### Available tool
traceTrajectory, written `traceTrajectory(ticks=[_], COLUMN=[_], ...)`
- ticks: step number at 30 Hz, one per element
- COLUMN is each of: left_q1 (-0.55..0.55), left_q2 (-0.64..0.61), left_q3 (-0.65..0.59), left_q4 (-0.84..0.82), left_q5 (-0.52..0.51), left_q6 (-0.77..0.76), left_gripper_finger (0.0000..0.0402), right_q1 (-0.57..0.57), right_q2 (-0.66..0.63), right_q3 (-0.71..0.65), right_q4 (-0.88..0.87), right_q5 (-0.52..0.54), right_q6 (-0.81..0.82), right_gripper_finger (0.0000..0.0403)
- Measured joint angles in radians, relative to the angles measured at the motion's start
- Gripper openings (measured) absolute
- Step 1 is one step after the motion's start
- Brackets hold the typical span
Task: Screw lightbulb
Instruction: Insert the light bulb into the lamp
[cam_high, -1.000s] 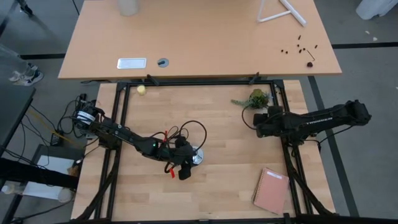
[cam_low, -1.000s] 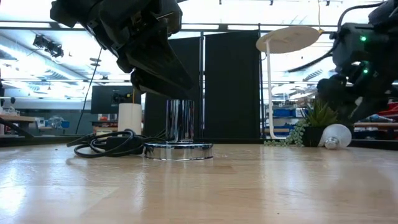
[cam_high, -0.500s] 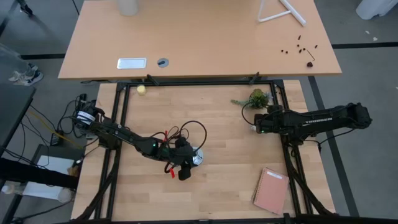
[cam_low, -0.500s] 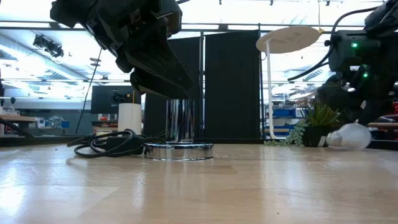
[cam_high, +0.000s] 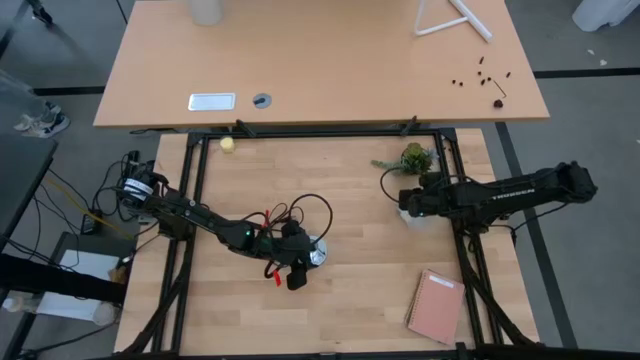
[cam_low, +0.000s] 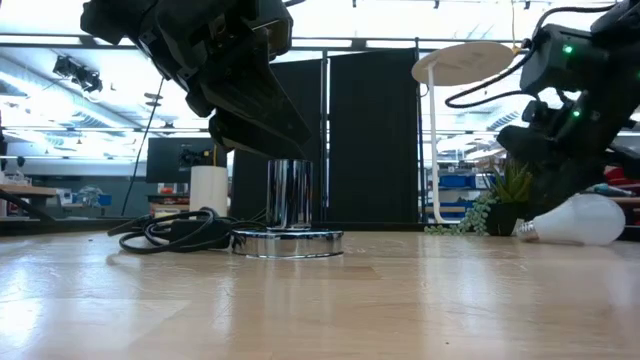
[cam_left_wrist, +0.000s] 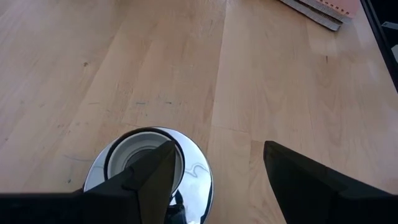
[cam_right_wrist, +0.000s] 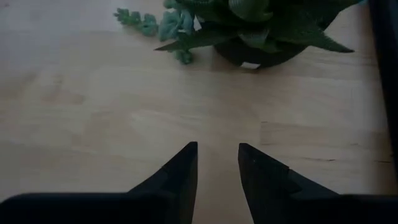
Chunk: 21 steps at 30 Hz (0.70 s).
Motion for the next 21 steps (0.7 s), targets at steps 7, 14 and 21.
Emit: traceTrajectory(ticks=[7, 14, 21], left_q1=[0.000, 0.000, 0.000], left_q2=[0.000, 0.000, 0.000], left_q3=[0.000, 0.000, 0.000], left_q4=[-0.002, -0.002, -0.002], left_q5=[0.006, 0.006, 0.006], left_q6=[0.000, -0.007, -0.027], left_gripper_finger=[0.0249, 0.0249, 0.0249], right_q1=[0.132, 0.298, 0.451], right_q2=[0.000, 0.000, 0.000], right_q3=[0.000, 0.060, 0.121], right_q4=[0.101, 0.006, -0.148], right_q5=[-0.004, -0.021, -0.030], right_q6=[-0.207, -0.285, -0.167], right_gripper_finger=[0.0127, 0.0126, 0.0133])
